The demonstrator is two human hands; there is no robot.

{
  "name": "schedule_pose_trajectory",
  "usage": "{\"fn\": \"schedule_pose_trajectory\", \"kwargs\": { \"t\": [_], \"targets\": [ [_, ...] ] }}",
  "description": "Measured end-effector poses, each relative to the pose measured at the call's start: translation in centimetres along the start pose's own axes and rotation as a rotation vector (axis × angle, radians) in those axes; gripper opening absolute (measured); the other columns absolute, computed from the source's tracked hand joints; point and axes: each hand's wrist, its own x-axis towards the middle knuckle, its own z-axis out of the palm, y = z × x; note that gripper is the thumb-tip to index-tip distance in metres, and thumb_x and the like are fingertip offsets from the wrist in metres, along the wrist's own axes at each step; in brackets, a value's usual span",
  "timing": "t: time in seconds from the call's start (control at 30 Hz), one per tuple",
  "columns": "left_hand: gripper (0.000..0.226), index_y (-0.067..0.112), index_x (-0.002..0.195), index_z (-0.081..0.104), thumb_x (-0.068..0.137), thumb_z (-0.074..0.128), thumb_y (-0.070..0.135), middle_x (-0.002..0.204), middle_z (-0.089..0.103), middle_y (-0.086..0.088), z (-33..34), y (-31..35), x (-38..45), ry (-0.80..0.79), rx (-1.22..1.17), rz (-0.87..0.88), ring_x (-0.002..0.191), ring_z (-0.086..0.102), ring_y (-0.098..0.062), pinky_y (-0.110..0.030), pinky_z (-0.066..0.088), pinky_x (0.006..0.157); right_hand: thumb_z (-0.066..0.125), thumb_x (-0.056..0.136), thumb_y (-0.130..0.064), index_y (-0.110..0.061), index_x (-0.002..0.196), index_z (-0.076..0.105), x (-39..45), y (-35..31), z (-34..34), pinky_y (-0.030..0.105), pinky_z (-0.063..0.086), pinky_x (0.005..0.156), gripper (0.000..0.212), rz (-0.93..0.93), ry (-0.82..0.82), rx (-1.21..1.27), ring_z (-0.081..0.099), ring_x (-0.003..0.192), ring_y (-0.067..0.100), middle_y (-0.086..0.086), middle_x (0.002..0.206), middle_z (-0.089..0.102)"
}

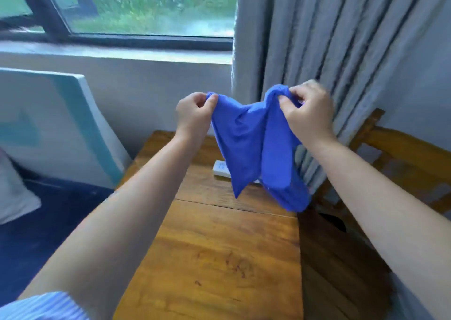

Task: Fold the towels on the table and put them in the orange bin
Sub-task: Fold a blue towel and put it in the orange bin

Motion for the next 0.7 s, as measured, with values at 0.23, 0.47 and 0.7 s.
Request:
{"fn": "schedule_pose_trajectory", "kwargs": {
  "t": [0.23, 0.47, 0.7],
  "targets": [
    [0.031, 0.014, 0.057, 0.051, 0.087, 0.056, 0.017, 0.057, 0.048, -0.002, -15.3, -7.1, 2.6, 0.014, 0.128, -0.042, 0.061, 0.042, -0.016, -0.027, 0.034, 0.06, 0.06, 0.082, -0.01, 0.003, 0.083, 0.068, -3.9, -11.1, 10.2, 0.035, 0.035, 0.082, 0.016, -0.049, -0.146, -0.008, 0.051, 0.095, 0.033, 0.022, 0.089, 0.06],
    [0.031, 0.012, 0.052, 0.05, 0.083, 0.053, 0.016, 0.059, 0.05, -0.009, -21.0, -22.0, -2.5, -0.417, 0.622, -0.468, 0.07, 0.047, -0.025, -0.029, 0.034, 0.057, 0.059, 0.083, -0.019, -0.008, 0.075, 0.066, -17.9, -8.5, 19.0, 0.032, 0.031, 0.077, 0.015, 0.07, -0.719, -0.262, 0.055, 0.095, 0.029, 0.009, 0.082, 0.061],
    [0.03, -0.005, 0.101, 0.061, 0.085, 0.048, 0.017, 0.113, 0.063, -0.021, -22.8, -32.0, -9.1, -0.874, 0.916, -0.783, 0.107, 0.059, -0.032, -0.036, 0.048, 0.083, 0.046, 0.086, -0.017, -0.014, 0.092, 0.061, -29.9, -5.8, 23.2, 0.036, 0.033, 0.093, 0.017, 0.028, -1.474, -0.672, 0.052, 0.111, 0.026, 0.007, 0.104, 0.064]
  ]
}}
